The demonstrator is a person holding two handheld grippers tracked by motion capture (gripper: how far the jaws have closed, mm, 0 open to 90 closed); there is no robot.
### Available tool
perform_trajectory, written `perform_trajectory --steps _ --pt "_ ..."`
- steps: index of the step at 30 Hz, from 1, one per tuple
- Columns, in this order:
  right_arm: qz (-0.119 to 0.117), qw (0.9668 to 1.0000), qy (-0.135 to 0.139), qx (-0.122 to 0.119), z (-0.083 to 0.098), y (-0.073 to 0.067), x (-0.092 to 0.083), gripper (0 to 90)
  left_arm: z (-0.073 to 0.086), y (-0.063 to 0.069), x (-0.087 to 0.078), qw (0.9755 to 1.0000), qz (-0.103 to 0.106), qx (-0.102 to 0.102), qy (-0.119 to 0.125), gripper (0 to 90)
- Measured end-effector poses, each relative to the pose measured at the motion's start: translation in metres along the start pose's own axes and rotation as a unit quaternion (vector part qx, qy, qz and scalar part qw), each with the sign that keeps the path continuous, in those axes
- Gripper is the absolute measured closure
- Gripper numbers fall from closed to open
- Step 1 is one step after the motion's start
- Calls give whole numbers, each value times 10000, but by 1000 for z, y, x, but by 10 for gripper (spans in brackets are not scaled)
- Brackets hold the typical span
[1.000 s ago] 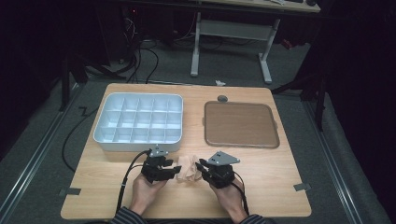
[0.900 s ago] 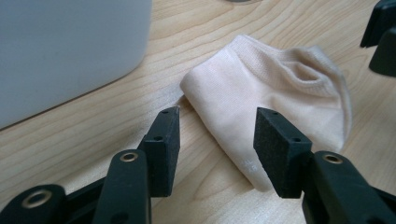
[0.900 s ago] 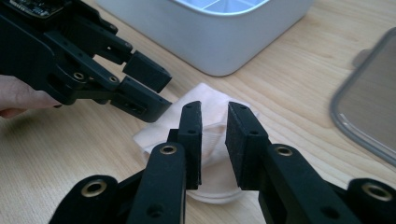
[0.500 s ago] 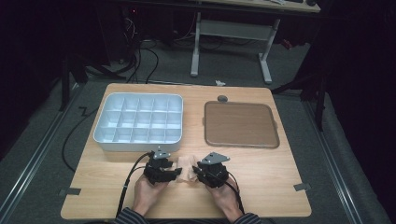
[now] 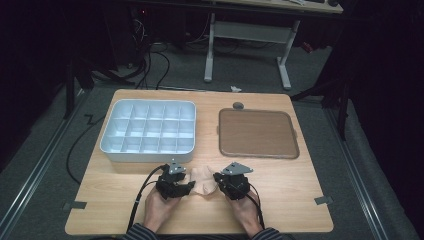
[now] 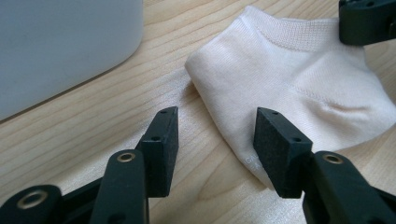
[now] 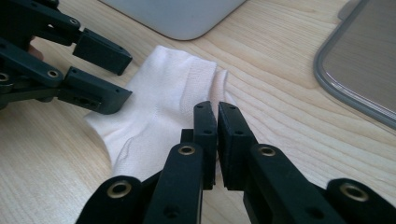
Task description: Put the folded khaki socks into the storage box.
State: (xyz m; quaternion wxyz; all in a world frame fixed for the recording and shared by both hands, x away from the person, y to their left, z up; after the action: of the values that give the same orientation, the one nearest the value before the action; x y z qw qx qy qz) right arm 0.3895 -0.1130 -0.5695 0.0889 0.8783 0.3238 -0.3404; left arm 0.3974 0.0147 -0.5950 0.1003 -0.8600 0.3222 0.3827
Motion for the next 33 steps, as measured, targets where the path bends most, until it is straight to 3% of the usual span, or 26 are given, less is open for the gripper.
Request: perform_trajectory --steps 1,2,6,11,18,25,28,31,33 --pt "22 10000 -37 0 1 1 0 867 0 0 0 10000 -9 0 -9 506" --pt "41 10000 -65 2 2 2 1 867 -1 4 1 9999 17 -149 17 506" --pt "79 9998 -164 40 7 5 7 865 -1 4 1 10000 -15 -77 -31 502" --pt "92 9999 -128 -46 11 9 13 860 -2 3 2 10000 -29 -61 -33 496" --pt "-16 10000 -63 12 11 13 16 849 -5 0 5 9999 -32 3 -107 485" --pt "-23 10000 -39 -5 7 14 19 796 -9 -6 6 9998 94 -170 -79 466" --pt "-35 10000 -23 1 5 14 18 784 -13 -7 5 9997 117 -212 20 455" --pt "-28 10000 -30 15 5 13 18 784 -20 -10 2 9998 3 -91 202 440" --pt "-30 10000 -26 5 5 13 19 784 -23 -12 0 9993 66 -219 304 439"
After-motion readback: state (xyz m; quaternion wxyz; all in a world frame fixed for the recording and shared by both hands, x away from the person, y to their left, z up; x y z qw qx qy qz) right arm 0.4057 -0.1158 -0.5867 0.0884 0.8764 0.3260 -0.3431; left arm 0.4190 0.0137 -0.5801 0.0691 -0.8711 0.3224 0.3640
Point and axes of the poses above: each handheld gripper's, and its own axes: x roughly forward along the jaws, z roughly out of its underside, y roughly to its right, the point moved 10 cm from there along x, roughly forward along the jaws, and after that the axes turned 5 degrees about -z, right-handed, at the moved point
